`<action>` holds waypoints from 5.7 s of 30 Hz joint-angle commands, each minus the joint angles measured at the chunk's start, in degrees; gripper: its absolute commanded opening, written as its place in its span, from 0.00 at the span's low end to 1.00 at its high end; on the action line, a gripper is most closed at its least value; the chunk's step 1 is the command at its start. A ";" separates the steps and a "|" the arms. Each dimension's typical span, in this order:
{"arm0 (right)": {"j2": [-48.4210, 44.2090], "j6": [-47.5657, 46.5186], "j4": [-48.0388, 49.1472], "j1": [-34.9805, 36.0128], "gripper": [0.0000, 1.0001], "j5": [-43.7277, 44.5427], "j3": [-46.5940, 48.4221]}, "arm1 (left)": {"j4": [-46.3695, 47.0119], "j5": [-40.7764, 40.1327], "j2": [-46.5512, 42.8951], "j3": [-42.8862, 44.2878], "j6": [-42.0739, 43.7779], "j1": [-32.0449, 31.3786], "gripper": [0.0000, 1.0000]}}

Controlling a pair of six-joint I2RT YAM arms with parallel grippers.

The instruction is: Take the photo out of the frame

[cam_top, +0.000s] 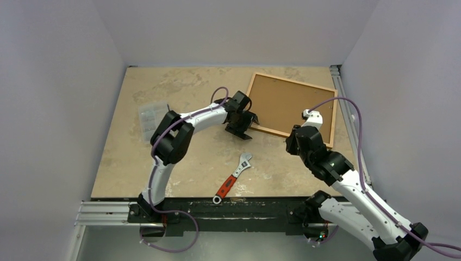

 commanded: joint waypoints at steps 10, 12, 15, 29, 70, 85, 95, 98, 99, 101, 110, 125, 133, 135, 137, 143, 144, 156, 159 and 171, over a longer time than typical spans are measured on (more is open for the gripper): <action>-1.60 -0.53 0.00 0.03 0.00 1.00 -0.48 | -5.25 -2.51 8.54 12.40 -9.20 -1.61 0.59; -1.59 -0.52 0.06 0.08 0.00 0.93 -0.53 | -5.05 -2.67 9.37 12.51 -9.69 -1.56 0.52; -1.47 -0.62 0.11 0.08 0.00 0.81 -0.58 | -4.35 -2.16 10.26 12.44 -10.59 -1.50 0.50; 0.29 -1.18 1.27 0.07 0.00 0.15 -1.12 | -4.69 -4.74 9.95 12.50 6.47 -1.12 0.07; 37.50 -15.55 28.29 -5.02 0.00 -11.35 10.11 | 11.80 15.77 19.99 27.88 52.25 9.25 0.00; 49.18 -18.98 34.00 -6.86 0.00 -10.46 18.86 | 8.85 17.88 18.90 32.18 54.81 11.49 0.25; 53.69 -20.65 36.56 -7.65 0.00 -11.58 22.13 | 4.20 9.49 20.69 35.85 56.35 11.54 0.60; 54.09 -20.96 38.07 -7.80 0.00 -11.91 22.08 | 3.41 6.34 21.00 35.27 54.88 11.54 0.63; 54.33 -21.08 38.34 -7.99 0.00 -12.67 22.22 | 3.12 5.91 21.32 35.64 54.26 11.62 0.62; 54.98 -21.12 38.64 -8.10 0.00 -13.29 22.75 | 2.80 6.15 22.38 36.90 53.02 11.62 0.60; 58.40 -20.92 38.69 -8.27 0.00 -13.87 25.18 | 3.07 6.15 25.18 38.05 48.84 11.63 0.38; 61.60 -20.31 40.73 -8.36 0.00 -11.70 25.89 | 5.18 8.73 24.74 35.16 46.67 11.76 0.18; 61.49 -19.73 38.72 -8.62 0.00 -10.78 27.37 | 5.67 9.27 24.16 34.10 46.33 11.71 0.14; 59.37 -19.29 38.14 -8.61 0.00 -10.54 26.53 | 5.70 9.10 24.23 34.00 46.29 11.74 0.13; 57.29 -19.13 38.13 -8.62 0.00 -10.65 25.27 | 5.96 9.13 24.17 34.03 46.17 11.71 0.13; 54.10 -18.78 37.51 -8.62 0.00 -11.93 23.04 | 5.80 9.12 24.07 33.88 46.19 11.71 0.12; 53.95 -18.44 37.70 -8.62 0.00 -12.20 22.55 | 5.80 9.16 24.10 33.88 46.24 11.71 0.12; 57.57 -18.44 37.94 -8.62 0.00 -11.86 23.03 | 6.12 9.29 23.71 33.43 46.52 11.78 0.11; 58.68 -18.12 38.08 -8.62 0.00 -12.75 23.47 | 6.38 9.40 23.80 33.46 46.34 11.74 0.11; 61.88 -17.74 39.41 -8.75 0.00 -10.04 24.46 | 6.97 9.60 23.61 32.62 46.54 11.71 0.10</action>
